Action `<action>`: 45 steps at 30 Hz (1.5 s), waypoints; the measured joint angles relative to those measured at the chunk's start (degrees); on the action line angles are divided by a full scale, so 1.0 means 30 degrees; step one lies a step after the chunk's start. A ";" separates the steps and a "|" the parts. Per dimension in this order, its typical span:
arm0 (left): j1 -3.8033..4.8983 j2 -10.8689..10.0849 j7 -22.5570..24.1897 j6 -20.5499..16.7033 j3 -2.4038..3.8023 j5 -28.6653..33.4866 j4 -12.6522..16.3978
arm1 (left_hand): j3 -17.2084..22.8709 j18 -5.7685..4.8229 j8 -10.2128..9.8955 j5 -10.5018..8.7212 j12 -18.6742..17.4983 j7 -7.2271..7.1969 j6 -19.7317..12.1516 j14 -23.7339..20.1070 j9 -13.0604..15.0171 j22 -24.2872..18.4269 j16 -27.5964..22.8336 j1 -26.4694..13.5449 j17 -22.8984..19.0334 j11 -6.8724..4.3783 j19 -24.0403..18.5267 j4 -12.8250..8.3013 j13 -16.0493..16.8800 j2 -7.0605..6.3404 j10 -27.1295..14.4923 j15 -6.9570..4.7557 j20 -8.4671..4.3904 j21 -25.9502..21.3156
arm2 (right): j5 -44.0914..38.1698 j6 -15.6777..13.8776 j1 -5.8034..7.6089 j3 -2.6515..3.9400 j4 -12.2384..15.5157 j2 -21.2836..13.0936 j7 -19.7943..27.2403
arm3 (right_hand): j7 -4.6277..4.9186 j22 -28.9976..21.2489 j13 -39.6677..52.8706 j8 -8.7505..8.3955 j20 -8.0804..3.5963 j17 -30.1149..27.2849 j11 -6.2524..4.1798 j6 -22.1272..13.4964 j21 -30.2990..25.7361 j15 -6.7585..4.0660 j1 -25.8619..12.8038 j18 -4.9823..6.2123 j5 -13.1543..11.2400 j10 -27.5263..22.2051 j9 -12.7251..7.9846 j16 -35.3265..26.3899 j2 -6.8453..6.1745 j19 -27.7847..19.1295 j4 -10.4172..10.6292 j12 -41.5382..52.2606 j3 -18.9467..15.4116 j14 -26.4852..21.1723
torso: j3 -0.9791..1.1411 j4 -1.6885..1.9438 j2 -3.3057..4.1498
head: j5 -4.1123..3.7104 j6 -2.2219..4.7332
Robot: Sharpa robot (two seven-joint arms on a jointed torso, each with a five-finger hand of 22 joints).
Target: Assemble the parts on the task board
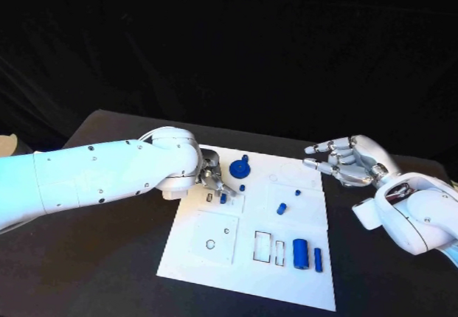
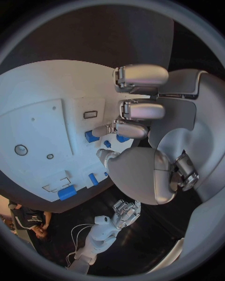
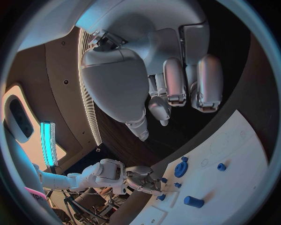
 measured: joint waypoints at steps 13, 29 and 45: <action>0.1005 -0.0378 -0.0013 -0.0149 0.0634 0.0898 -0.0359 | -0.1987 0.0007 -0.1566 0.0000 -0.2555 0.0843 -0.1910 0.0008 -0.0866 -0.0001 0.0000 0.1585 -0.0003 0.0700 -0.0047 -0.0048 -0.2473 0.0504 -0.1747 0.0352 0.0266 -0.1086 | 0.0000 0.0007 -0.0019 -0.0007 -0.0158 0.0042 -0.0004 | 0.0000 0.0000 -0.0017 0.0000 0.0000 -0.0003 0.0000 0.0000 0.0001 0.0000 0.0000 -0.0001 0.0000 0.0000 0.0000 -0.0075 0.0000 0.0000 -0.0001 0.0000 0.0001 0.0000 | 0.0013 0.0020 0.0000 | -0.0018 0.0172; 0.2020 0.1986 0.0265 0.0156 0.0036 0.1023 -0.6016 | -0.2121 0.0007 -0.2648 0.0000 -0.3377 0.1088 -0.1082 0.0034 -0.2950 0.0013 0.0000 0.2943 -0.0005 0.0994 -0.0001 0.0032 -0.3535 0.0878 -0.2219 0.0720 0.0688 -0.1331 | 0.0011 0.0011 -0.0053 -0.0025 -0.0285 0.0229 -0.0047 | 0.0000 0.0001 -0.0016 0.0000 0.0000 -0.0005 0.0000 0.0000 0.0001 0.0000 -0.0128 0.0000 0.0073 0.0000 0.0000 -0.0075 0.0128 0.0000 0.0079 0.0000 -0.0080 0.0000 | -0.0020 -0.0004 0.0037 | 0.0035 0.0286; 0.1953 0.3061 0.0601 0.1468 -0.0340 0.0313 -0.7727 | -0.2667 0.0010 -0.2024 0.0000 -0.2660 0.0648 -0.0307 0.0034 -0.2903 0.0009 0.0000 0.2714 -0.0006 0.0650 -0.0072 0.0001 -0.2939 0.1106 -0.1740 0.0579 0.0616 -0.0847 | 0.0024 0.0019 -0.0091 -0.0028 -0.0375 0.0316 -0.0107 | 0.0000 0.0001 -0.0016 0.0000 0.0000 -0.0007 0.0000 0.0000 0.0001 0.0000 -0.0127 -0.0001 0.0072 0.0000 0.0000 -0.0075 0.0127 0.0000 0.0079 0.0000 -0.0079 0.0000 | -0.0022 -0.0005 0.0037 | 0.0062 0.0108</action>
